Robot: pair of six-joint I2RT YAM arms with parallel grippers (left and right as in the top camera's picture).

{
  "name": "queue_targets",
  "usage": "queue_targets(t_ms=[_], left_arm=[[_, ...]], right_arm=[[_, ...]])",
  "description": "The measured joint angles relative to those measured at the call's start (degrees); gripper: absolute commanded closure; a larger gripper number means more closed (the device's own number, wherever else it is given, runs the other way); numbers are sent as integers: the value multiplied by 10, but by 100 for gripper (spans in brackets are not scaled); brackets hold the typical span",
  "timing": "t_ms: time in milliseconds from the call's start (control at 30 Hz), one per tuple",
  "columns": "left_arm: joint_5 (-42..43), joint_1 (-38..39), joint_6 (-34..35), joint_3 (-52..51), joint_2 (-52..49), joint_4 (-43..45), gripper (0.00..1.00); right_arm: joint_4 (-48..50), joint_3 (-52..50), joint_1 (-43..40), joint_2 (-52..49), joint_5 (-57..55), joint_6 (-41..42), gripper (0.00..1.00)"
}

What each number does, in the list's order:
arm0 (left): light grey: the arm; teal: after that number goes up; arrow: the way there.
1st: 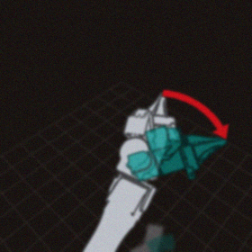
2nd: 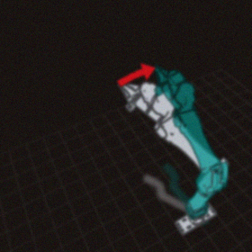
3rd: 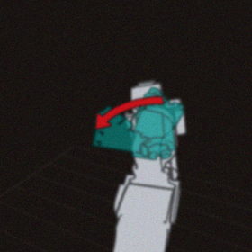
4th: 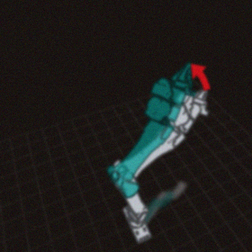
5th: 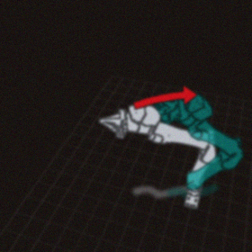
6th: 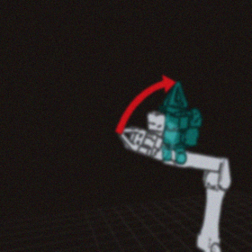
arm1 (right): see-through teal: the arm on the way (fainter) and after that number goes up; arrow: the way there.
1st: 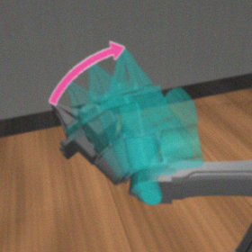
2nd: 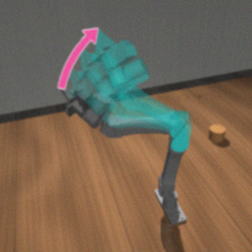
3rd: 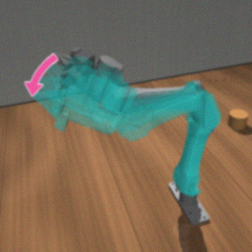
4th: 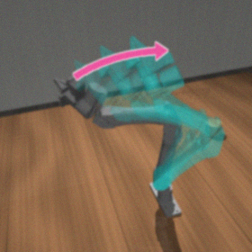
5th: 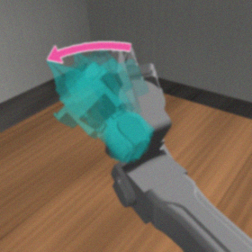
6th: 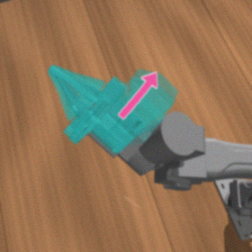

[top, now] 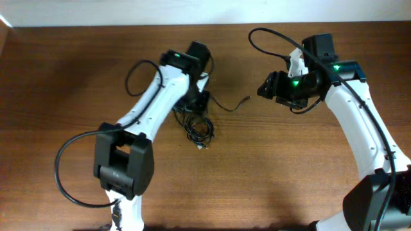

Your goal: Untangle cables

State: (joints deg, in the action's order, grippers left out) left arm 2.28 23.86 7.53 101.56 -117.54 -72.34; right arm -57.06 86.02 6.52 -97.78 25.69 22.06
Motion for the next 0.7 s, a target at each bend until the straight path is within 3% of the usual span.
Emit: queue_targets(t_ms=[33, 133, 200, 300, 367, 400, 433, 467, 633, 700], left_arm=[[-4, 8, 4, -19, 0, -1, 47], [-15, 7, 27, -61, 0, -7, 62], [-26, 8, 101, -98, 0, 2, 61], [-33, 8, 199, -164, 2, 90, 61], [-34, 8, 231, -192, 1, 142, 68], [-34, 8, 237, -194, 1, 151, 73], [-34, 8, 242, -194, 1, 161, 91], [-34, 8, 249, -195, 1, 162, 100], [-35, 3, 248, -183, 0, 146, 100], [25, -29, 200, -91, -1, 92, 100]], right_arm=[[-2, 0, 0, 0, 0, -1, 33], [-6, 0, 0, 0, -2, -10, 33], [-9, 0, 0, 0, -2, -13, 33], [-10, 0, 0, 0, -2, -15, 32], [-9, 0, 0, 0, -2, -15, 32], [-9, 0, 0, 0, -2, -15, 32], [-9, 0, 0, 0, -2, -15, 32], [-9, 0, 0, 0, -2, -15, 32], [-9, 0, 0, 0, 7, -23, 32], [-9, 0, 5, 0, 33, -30, 32]])
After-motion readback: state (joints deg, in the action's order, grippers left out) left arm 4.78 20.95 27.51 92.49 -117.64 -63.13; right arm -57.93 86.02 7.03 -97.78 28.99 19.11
